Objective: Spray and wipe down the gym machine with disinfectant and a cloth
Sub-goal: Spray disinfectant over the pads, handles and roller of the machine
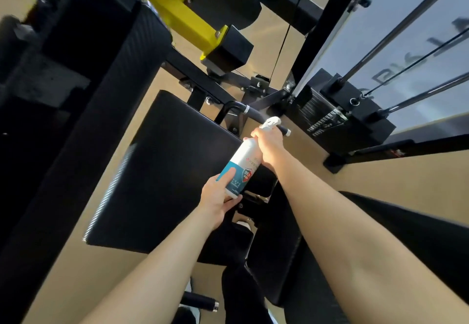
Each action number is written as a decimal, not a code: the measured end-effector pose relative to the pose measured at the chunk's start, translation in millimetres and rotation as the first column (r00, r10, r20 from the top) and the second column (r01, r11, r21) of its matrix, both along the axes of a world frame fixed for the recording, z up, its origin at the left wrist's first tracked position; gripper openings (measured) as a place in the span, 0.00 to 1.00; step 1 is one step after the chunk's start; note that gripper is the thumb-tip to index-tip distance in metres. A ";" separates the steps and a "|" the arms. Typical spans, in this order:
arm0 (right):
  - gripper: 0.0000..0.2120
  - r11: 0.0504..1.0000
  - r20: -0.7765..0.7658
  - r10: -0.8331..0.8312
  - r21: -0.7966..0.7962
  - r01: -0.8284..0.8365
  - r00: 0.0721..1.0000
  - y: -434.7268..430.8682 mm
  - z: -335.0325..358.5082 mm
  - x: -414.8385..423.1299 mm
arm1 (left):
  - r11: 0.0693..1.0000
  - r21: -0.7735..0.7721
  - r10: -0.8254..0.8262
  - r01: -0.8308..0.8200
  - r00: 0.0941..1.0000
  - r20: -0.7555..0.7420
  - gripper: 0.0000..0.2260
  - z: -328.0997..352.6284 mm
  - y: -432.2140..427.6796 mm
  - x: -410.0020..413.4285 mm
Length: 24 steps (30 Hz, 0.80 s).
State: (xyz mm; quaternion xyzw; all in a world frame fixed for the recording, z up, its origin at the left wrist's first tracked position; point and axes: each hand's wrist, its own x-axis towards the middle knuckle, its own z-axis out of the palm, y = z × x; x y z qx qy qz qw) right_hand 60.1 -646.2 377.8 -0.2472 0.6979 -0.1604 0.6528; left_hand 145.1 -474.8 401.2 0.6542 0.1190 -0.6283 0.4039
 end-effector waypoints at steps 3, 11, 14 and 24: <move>0.19 1.000 -0.014 0.017 -0.007 -0.017 1.000 -11.5 -7.6 -0.9 | 1.000 0.029 0.003 -0.002 1.000 -0.027 0.21 -6.3 -10.5 0.0; 0.20 0.996 -0.109 0.018 0.084 -0.009 0.994 -21.6 -28.4 -27.2 | 0.995 0.076 -0.064 0.068 0.997 -0.043 0.21 -14.8 -24.7 -20.9; 0.21 0.996 -0.137 0.031 0.086 -0.020 0.990 -21.9 -26.9 -43.2 | 0.992 0.094 -0.084 0.088 0.995 -0.052 0.21 -14.8 -30.5 -28.4; 0.17 0.991 -0.119 -0.098 0.082 0.108 0.988 -8.9 -21.2 -49.4 | 0.987 0.080 -0.140 0.140 0.990 -0.004 0.22 -9.6 -17.8 -31.3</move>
